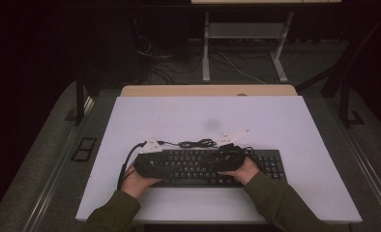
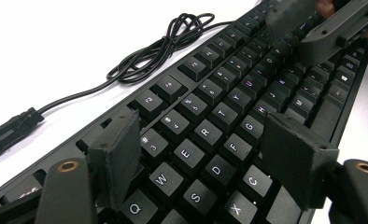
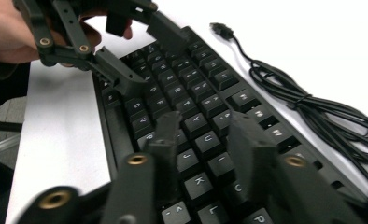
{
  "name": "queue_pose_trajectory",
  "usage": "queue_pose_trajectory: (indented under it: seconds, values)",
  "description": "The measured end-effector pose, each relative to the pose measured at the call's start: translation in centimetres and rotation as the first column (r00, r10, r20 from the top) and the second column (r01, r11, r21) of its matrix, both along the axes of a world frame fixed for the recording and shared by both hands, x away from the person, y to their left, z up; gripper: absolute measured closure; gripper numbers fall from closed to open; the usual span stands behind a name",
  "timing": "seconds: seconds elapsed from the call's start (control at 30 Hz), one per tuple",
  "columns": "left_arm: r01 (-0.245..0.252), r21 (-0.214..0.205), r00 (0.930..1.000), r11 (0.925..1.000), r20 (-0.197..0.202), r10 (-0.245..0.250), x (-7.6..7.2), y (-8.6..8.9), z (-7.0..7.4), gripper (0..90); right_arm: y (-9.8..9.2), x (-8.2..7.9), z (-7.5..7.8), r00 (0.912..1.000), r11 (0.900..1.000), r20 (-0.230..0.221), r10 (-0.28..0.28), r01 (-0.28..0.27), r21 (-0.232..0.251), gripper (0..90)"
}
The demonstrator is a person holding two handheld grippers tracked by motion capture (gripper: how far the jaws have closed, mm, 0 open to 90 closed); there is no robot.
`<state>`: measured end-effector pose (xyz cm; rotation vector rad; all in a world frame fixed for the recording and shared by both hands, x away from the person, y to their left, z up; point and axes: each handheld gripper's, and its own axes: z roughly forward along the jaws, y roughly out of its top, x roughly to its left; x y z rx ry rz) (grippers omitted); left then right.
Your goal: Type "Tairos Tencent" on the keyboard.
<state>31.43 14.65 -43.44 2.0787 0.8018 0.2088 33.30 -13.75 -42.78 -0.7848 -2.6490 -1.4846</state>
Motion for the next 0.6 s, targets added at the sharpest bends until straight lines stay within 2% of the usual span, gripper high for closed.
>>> queue_pose_trajectory:
  seconds: [0.13, 0.27, 0.6]
  values:
    - [0.001, -0.001, 1.0, 1.0, 0.003, -0.001, 0.0, -0.1, 0.0, 26.5, 0.4, -0.3, -0.1, 0.9996, 0.9996, -0.007, 0.026, -0.026, -0.01, 80.8]
    - [0.001, -0.002, 1.0, 1.0, 0.003, -0.001, 0.0, -0.1, 0.0, 26.3, 0.8, -0.5, -0.3, 0.9986, 0.9983, -0.007, 0.052, -0.053, -0.024, 87.0]
    - [0.003, -0.004, 1.0, 1.0, 0.004, -0.003, -0.1, -0.1, 0.0, 26.2, 1.7, -1.1, -0.7, 0.9964, 0.9953, -0.019, 0.083, -0.084, -0.049, 89.1]
